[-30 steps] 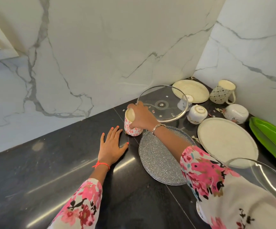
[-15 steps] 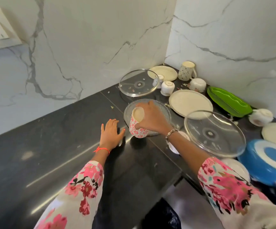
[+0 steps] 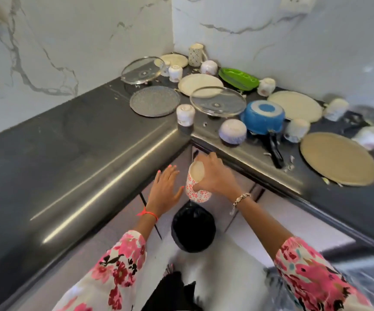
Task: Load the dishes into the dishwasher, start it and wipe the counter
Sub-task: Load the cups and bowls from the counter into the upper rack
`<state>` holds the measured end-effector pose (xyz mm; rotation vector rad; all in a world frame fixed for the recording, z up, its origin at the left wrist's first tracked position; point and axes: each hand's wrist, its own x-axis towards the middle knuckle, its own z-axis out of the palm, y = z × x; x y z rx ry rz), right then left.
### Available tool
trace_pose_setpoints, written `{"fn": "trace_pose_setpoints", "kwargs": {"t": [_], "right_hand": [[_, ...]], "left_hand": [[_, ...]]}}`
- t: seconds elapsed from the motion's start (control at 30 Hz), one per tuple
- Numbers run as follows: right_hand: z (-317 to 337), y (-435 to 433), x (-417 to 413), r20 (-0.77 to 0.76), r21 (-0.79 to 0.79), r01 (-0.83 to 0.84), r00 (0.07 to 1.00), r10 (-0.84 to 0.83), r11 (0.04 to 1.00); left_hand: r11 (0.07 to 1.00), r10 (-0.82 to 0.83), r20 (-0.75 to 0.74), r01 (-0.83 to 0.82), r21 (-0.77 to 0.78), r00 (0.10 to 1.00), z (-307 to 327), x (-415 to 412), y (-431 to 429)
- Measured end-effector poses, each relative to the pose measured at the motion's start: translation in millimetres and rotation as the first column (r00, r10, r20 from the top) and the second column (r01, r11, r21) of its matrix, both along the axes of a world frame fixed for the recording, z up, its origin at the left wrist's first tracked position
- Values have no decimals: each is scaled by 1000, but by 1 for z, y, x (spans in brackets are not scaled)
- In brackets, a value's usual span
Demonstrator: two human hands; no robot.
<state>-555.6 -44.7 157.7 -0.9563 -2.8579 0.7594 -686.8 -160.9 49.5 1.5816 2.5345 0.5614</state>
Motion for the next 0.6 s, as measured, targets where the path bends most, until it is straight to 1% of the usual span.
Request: {"fn": "trace_pose_setpoints", "kwargs": {"t": [0.17,0.33,0.43,0.6], "right_hand": [[-41,-53,96,81,-15,121,990,-120,993],[-92,-127,178,148,-68,233,964,-221,970],[-118,-175,221,158,-67,310,942,-297,948],[-139,-253,289,157,-122,414,906,-394,902]], "left_hand": [[988,-73,129,89,-124,989,-27,77,-54],[973,-131,183,161,-163,974,-51,138,-121],[963,-184,211,220,-157,960,-66,174,-160],[954,-193,279,246,-169,941,-75,242,-221]]}}
